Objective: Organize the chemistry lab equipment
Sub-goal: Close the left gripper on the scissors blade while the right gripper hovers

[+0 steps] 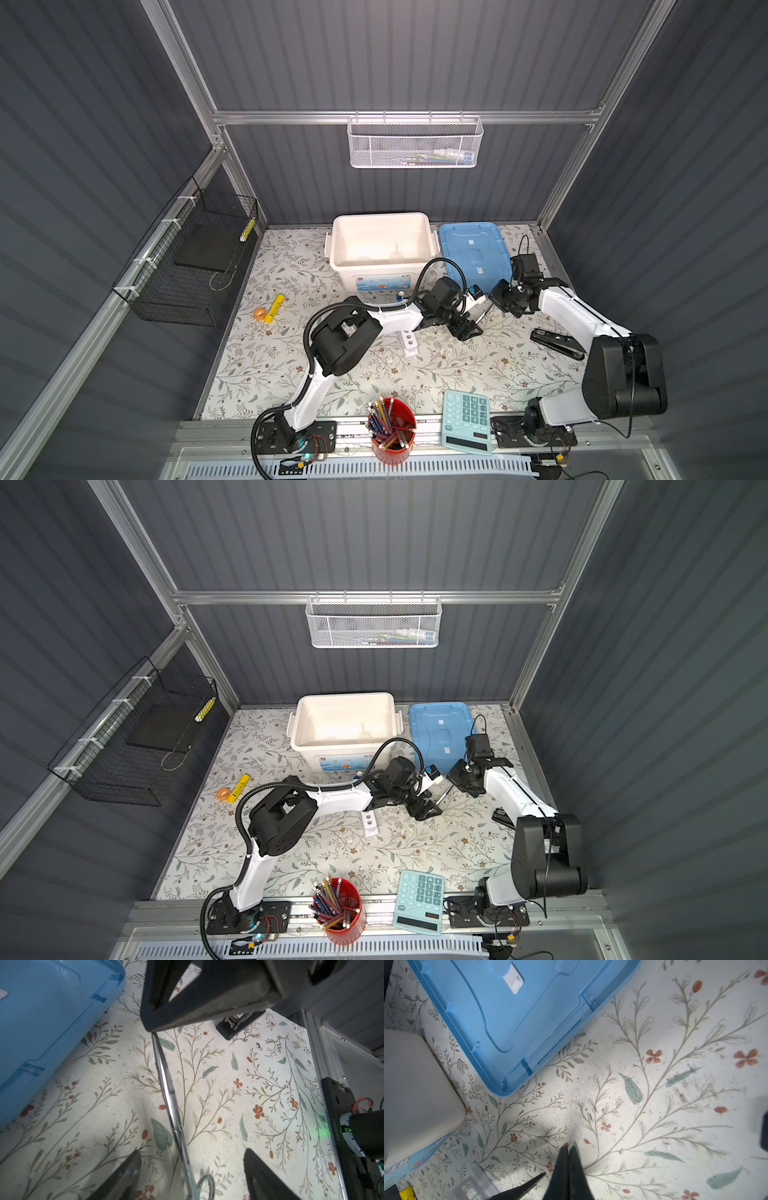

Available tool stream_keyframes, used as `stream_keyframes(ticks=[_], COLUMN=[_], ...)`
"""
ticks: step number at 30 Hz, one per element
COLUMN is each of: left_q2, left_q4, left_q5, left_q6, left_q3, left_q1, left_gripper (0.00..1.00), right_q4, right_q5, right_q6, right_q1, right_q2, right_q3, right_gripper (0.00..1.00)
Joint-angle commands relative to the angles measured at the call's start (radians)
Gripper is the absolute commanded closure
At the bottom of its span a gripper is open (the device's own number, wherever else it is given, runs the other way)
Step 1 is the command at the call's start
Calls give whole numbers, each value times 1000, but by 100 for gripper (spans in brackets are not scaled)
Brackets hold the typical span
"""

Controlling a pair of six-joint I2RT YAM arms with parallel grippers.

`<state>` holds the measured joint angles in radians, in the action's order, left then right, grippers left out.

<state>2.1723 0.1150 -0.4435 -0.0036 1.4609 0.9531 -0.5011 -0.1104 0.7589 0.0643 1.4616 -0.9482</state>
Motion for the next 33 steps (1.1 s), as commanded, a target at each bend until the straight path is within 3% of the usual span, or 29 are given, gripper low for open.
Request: stream_keyframes(ticks=[1, 21, 33], left_q2=[-12, 5, 51], left_q4=[21, 54, -1], left_q5=[-36, -103, -83], left_q6=[17, 6, 20], left_q3=[-16, -19, 31], left_q1=[-11, -20, -20], left_gripper=[25, 38, 39], right_q4=[-12, -9, 4], right_q5=[-15, -36, -49], right_q6=[11, 26, 28], right_q1=[-1, -1, 0], right_q2=[-23, -56, -80], right_q3=[-6, -11, 5], right_gripper=[100, 100, 100])
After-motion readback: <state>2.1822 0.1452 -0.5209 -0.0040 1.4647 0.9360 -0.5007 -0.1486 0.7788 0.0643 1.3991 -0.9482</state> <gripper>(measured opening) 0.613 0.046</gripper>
